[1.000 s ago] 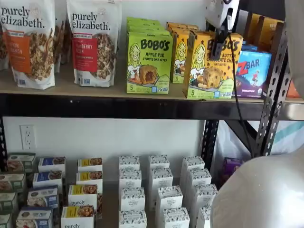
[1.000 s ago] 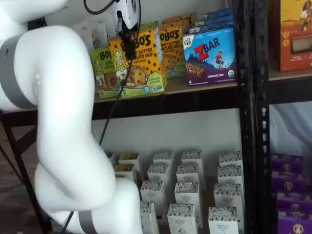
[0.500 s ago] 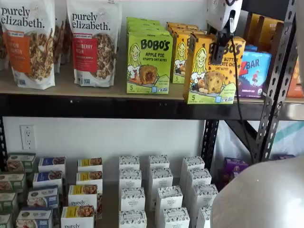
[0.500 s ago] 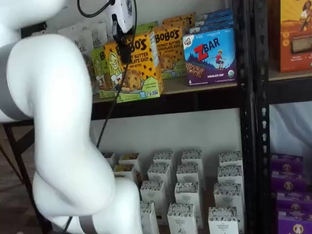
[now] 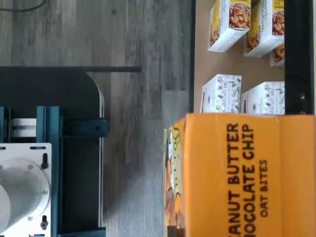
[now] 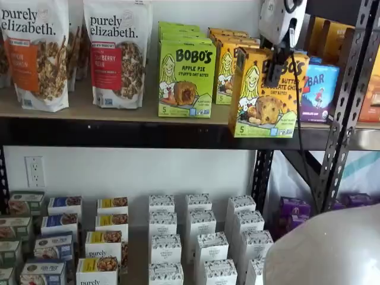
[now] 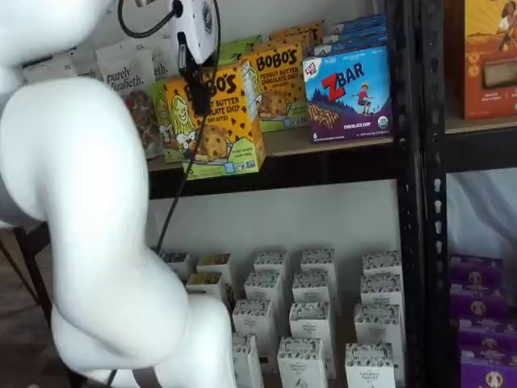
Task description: Pick up the orange box on the top shelf, the fifth box from the left
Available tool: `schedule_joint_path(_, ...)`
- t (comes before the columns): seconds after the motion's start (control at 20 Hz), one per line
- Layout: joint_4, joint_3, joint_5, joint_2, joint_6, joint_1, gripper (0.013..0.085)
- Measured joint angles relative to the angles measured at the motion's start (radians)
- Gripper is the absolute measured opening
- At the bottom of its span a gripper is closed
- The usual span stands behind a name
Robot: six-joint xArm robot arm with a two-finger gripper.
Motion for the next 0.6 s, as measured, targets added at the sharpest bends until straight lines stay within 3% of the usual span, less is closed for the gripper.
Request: schedule_joint_path(0.6, -0.039, 0.137, -0.036, -0.121, 0.033, 0.046, 0.0210)
